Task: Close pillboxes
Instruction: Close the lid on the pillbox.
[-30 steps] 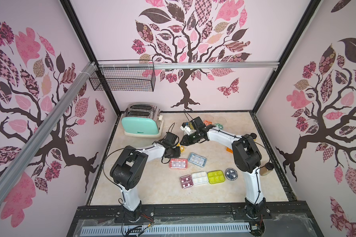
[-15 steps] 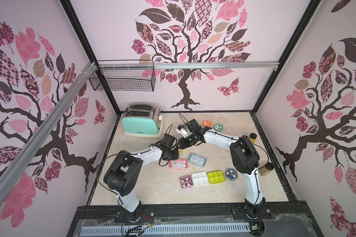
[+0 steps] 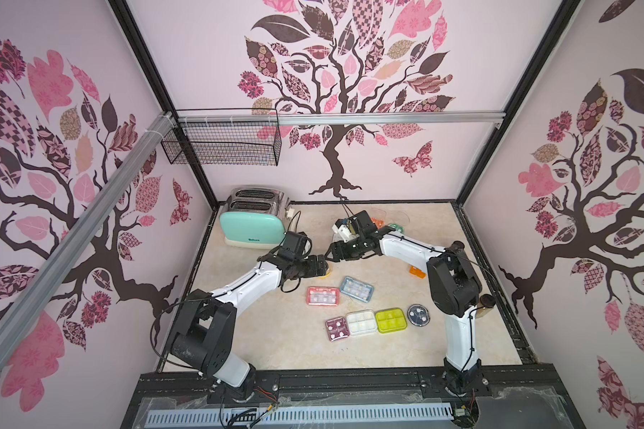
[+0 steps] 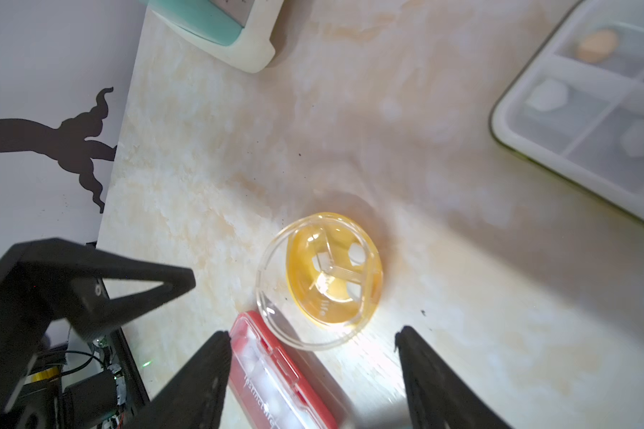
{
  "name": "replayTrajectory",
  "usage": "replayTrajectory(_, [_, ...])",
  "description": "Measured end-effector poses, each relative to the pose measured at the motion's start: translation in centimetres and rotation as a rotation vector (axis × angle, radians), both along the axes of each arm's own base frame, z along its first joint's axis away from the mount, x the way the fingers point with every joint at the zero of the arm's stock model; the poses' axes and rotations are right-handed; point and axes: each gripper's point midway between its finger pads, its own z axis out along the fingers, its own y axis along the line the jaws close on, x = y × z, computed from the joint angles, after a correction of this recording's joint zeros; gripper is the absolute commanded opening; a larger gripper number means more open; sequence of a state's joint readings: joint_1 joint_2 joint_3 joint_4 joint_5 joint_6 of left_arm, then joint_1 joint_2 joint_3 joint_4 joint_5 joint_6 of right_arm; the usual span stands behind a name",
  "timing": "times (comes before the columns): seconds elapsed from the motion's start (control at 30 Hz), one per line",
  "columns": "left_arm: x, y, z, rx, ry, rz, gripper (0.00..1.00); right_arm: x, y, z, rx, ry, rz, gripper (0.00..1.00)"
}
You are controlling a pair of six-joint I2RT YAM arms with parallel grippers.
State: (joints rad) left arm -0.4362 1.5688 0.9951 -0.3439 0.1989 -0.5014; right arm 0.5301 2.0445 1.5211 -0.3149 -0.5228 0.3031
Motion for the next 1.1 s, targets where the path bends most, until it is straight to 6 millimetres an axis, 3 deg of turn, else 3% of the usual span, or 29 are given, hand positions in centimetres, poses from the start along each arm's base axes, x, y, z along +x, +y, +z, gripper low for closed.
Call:
replayTrajectory(0.2, [1.9,0.7,-3.1,-0.028,0.06,0.038,0.91,0.5,-1.4,-0.6,0.024,0.032,-0.045,0.77])
replayTrajectory(0.3, [2.5,1.0,-4.1,-0.031,0.073,0.051,0.82,-0.4,-1.4,-1.2,0.022,0.05,-0.034,0.77])
replayTrajectory(0.43, [3.1,0.6,-4.1,-0.043,0.065,0.048,0.67,-1.1,-1.5,-1.3,0.024,0.054,-0.026,0.78])
replayTrajectory(0.63, [3.4,0.5,-4.4,-0.047,0.06,0.044,0.56,-1.1,-1.2,-1.0,0.036,0.047,-0.02,0.88])
replayTrajectory(0.9, [3.4,0.5,-5.1,-0.038,0.069,0.046,0.51,-0.9,-1.2,-1.4,0.014,0.039,-0.033,0.84])
replayTrajectory(1.1, [3.1,1.0,-6.0,-0.016,0.082,0.053,0.47,-1.1,-0.4,-3.1,-0.017,0.055,-0.023,0.76])
